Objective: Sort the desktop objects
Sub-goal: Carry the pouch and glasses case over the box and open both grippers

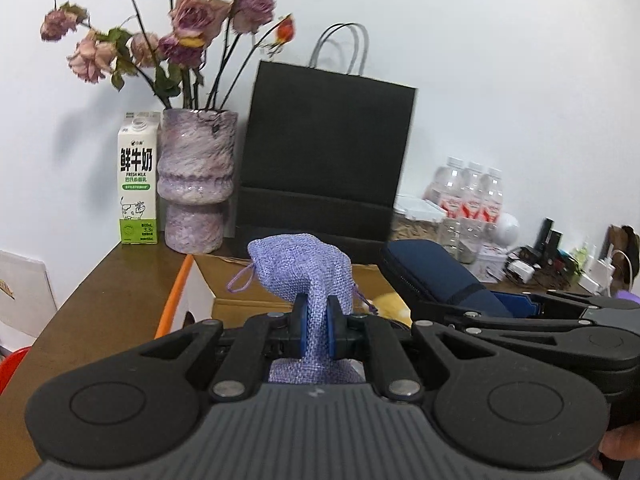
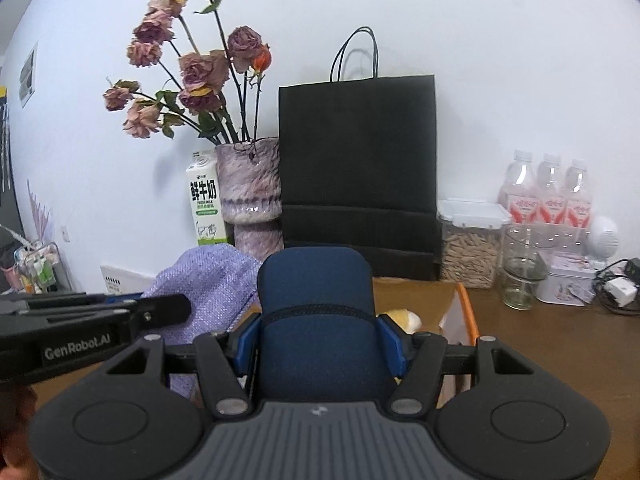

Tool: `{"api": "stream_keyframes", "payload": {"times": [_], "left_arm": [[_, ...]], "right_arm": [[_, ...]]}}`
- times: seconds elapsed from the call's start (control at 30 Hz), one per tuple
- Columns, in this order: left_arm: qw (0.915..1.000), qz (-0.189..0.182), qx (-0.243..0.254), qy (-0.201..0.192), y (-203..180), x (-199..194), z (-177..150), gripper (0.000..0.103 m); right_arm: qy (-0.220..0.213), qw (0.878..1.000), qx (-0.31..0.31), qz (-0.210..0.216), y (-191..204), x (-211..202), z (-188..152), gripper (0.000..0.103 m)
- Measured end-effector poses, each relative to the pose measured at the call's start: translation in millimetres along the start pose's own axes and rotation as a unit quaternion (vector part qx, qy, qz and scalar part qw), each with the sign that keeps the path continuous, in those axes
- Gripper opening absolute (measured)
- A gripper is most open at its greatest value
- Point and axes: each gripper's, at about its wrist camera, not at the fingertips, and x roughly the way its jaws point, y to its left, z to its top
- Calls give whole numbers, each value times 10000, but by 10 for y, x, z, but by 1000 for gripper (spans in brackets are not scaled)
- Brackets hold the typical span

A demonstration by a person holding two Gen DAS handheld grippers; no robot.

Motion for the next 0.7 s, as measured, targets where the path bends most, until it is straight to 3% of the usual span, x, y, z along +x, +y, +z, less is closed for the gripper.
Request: {"api": "stream_keyframes", "payload": {"times": [0.37,0.7], "left_arm": [[9991,192,79,378,359,650,114,9],[9966,211,245,761,454,973,77,9]], "right_arm": [[443,9988,-174,103,42,865,153,60],[860,9956,-342,161,54,1190,125,60]]}}
